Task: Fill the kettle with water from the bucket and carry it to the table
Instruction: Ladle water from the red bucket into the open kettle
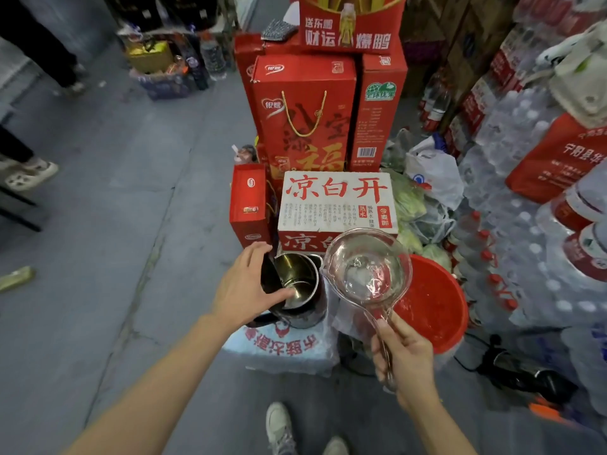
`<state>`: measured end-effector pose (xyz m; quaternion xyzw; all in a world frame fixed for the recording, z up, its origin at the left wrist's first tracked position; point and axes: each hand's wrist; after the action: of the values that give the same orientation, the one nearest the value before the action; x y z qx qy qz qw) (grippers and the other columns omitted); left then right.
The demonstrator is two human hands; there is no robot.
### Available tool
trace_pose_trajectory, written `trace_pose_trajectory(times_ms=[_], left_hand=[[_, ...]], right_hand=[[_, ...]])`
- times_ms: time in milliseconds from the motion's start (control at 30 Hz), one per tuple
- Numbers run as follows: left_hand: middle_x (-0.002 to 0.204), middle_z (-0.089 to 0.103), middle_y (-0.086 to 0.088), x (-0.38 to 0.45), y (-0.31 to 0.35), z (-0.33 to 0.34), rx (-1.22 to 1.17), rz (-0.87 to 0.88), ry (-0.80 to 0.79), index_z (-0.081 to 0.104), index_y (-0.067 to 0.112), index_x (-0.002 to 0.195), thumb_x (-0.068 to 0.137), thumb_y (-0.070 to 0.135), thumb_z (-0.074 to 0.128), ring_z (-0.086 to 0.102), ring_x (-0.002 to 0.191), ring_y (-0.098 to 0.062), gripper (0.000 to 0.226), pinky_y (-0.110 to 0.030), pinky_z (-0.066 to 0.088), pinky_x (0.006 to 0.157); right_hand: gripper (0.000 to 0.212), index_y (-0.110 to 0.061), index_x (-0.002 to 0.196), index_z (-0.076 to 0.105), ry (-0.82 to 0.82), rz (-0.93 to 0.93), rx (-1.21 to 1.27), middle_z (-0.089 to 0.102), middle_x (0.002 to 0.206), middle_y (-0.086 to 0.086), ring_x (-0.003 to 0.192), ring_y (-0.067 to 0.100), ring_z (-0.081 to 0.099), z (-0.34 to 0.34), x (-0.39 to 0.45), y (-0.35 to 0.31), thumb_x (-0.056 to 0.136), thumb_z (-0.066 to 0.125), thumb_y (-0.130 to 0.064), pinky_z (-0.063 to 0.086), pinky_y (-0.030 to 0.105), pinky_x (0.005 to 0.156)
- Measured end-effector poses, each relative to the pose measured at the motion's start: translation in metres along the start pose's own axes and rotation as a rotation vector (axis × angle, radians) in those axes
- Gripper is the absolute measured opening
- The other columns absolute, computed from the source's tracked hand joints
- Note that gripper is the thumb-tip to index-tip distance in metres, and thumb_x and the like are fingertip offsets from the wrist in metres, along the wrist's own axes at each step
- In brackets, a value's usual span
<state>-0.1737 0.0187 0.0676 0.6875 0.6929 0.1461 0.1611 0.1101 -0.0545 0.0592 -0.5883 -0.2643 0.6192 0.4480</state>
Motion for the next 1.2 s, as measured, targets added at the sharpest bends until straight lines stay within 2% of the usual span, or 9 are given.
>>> trace_pose_trajectory(times_ms=[233, 400, 633, 800, 867, 933, 1033, 1133, 1200], left_hand=[[0.155, 0.031, 0.003, -0.012, -0.004, -0.006, -0.051, -0.032, 0.009, 0.033, 0.022, 0.146, 0.068, 0.071, 0.067, 0.044, 0.134, -0.019, 0.098, -0.04, 0.046, 0.103], [0.157, 0.029, 0.004, -0.019, -0.017, -0.006, -0.046, -0.034, 0.024, 0.032, 0.024, 0.146, 0.069, 0.07, 0.069, 0.041, 0.136, -0.018, 0.096, -0.04, 0.045, 0.104], [0.155, 0.032, 0.004, -0.023, -0.024, -0.005, -0.13, -0.001, 0.051, 0.035, 0.024, 0.143, 0.068, 0.071, 0.068, 0.038, 0.138, -0.016, 0.094, -0.036, 0.041, 0.106], [0.154, 0.03, 0.007, -0.027, -0.025, -0.006, -0.217, -0.016, 0.067, 0.035, 0.027, 0.142, 0.075, 0.069, 0.064, 0.035, 0.138, -0.013, 0.084, -0.036, 0.042, 0.105], [0.155, 0.029, 0.007, -0.027, -0.024, -0.006, -0.268, -0.048, 0.074, 0.036, 0.029, 0.141, 0.078, 0.067, 0.063, 0.035, 0.138, -0.012, 0.079, -0.037, 0.042, 0.105], [0.159, 0.025, 0.006, -0.029, -0.02, -0.008, -0.342, -0.111, 0.06, 0.031, 0.03, 0.144, 0.079, 0.062, 0.065, 0.033, 0.141, -0.014, 0.08, -0.036, 0.039, 0.107], [0.164, 0.019, 0.004, -0.032, -0.013, -0.009, -0.502, -0.217, 0.007, 0.014, 0.027, 0.154, 0.082, 0.044, 0.07, 0.027, 0.146, -0.016, 0.093, -0.028, 0.028, 0.109], [0.163, 0.021, 0.005, -0.032, -0.014, -0.012, -0.548, -0.233, -0.025, 0.009, 0.026, 0.156, 0.083, 0.034, 0.07, 0.03, 0.145, -0.017, 0.096, -0.022, 0.027, 0.104], [0.161, 0.025, 0.006, -0.029, -0.02, -0.015, -0.538, -0.216, -0.046, 0.011, 0.024, 0.156, 0.083, 0.032, 0.071, 0.033, 0.143, -0.015, 0.096, -0.018, 0.026, 0.101]], right_hand=[[0.046, -0.021, 0.141, 0.06, -0.024, -0.04, -0.117, 0.051, 0.06, 0.012, 0.033, 0.01, 0.038, 0.029, 0.011, 0.005, 0.099, 0.058, -0.003, 0.033, 0.018, 0.029], [0.053, -0.022, 0.149, 0.051, 0.033, -0.081, -0.266, 0.054, 0.055, 0.003, 0.036, 0.01, 0.041, 0.042, 0.014, 0.01, 0.099, 0.06, -0.008, 0.036, 0.021, 0.03], [0.051, -0.035, 0.145, 0.053, 0.124, -0.188, -0.502, 0.056, 0.053, 0.002, 0.037, 0.012, 0.045, 0.057, 0.012, 0.021, 0.099, 0.061, -0.013, 0.041, 0.025, 0.037], [0.051, -0.036, 0.145, 0.054, 0.187, -0.247, -0.646, 0.06, 0.058, 0.02, 0.045, 0.017, 0.05, 0.065, 0.011, 0.03, 0.098, 0.062, -0.019, 0.049, 0.037, 0.049], [0.052, -0.035, 0.146, 0.053, 0.2, -0.267, -0.699, 0.061, 0.056, 0.013, 0.048, 0.018, 0.053, 0.069, 0.011, 0.03, 0.097, 0.063, -0.021, 0.055, 0.043, 0.053], [0.051, -0.027, 0.147, 0.054, 0.213, -0.299, -0.755, 0.067, 0.06, 0.008, 0.053, 0.019, 0.059, 0.074, 0.008, 0.028, 0.097, 0.063, -0.02, 0.055, 0.037, 0.056], [0.049, -0.019, 0.146, 0.056, 0.233, -0.337, -0.851, 0.073, 0.071, 0.009, 0.066, 0.024, 0.066, 0.083, 0.002, 0.025, 0.097, 0.063, -0.016, 0.044, 0.016, 0.057], [0.05, -0.016, 0.147, 0.055, 0.255, -0.336, -0.874, 0.078, 0.086, 0.013, 0.08, 0.027, 0.07, 0.089, -0.001, 0.024, 0.097, 0.063, -0.017, 0.042, 0.023, 0.062], [0.05, -0.016, 0.147, 0.055, 0.262, -0.333, -0.897, 0.074, 0.078, 0.011, 0.074, 0.024, 0.069, 0.092, -0.003, 0.026, 0.098, 0.062, -0.02, 0.041, 0.017, 0.055]])
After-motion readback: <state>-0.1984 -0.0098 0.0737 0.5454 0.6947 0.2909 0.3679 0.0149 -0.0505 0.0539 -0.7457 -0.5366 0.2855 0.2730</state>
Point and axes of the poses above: each hand's wrist, its own x-axis towards the middle knuckle, its own z-axis out of the palm, y = z × x
